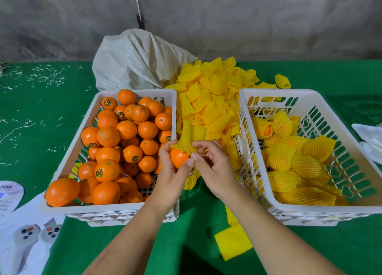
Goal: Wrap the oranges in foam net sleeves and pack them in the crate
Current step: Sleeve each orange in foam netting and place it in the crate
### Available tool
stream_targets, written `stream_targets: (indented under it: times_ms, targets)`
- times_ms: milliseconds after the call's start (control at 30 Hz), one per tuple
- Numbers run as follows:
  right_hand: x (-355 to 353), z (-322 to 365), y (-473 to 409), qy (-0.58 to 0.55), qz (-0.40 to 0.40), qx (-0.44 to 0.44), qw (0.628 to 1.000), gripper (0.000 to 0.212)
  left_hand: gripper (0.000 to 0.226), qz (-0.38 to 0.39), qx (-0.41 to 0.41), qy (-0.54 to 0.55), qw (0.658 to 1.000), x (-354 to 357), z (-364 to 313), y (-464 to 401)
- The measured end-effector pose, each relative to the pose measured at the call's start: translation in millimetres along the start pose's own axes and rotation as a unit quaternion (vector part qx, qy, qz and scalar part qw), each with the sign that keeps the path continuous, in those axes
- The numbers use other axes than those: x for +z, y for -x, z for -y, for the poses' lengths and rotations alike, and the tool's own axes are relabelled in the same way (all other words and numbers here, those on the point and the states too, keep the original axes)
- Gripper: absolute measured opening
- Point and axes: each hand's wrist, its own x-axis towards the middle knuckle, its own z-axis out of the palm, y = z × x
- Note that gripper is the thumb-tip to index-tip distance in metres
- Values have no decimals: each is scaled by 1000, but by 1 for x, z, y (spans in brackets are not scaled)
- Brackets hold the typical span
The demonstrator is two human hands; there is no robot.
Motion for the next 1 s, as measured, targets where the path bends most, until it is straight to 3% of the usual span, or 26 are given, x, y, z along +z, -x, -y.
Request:
stream_targets:
  times_ms: [233,367,500,700,833,1000]
  targets:
    - [-9,-4,2,86,32,-57,994,40,58,-30,-9,4,1000,-1,1,0]
    - [-6,-12,7,194,-53,-123,972,31,69,-11,-17,-6,1000,-3,0,1]
    - [-3,-9,11,201,-117,-109,966,21,87,43,-8,-31,999,-5,4,3]
    - [-4,1,20,264,-102,-183,942,14,82,-55,-14,-15,998,-3,5,1]
    - [5,6,28,241,-117,-196,943,16,61,-77,10,-33,996,2,4,1]
    - [5,11,22,190,-93,-184,960,18,63,-76,-24,-54,995,10,-4,1]
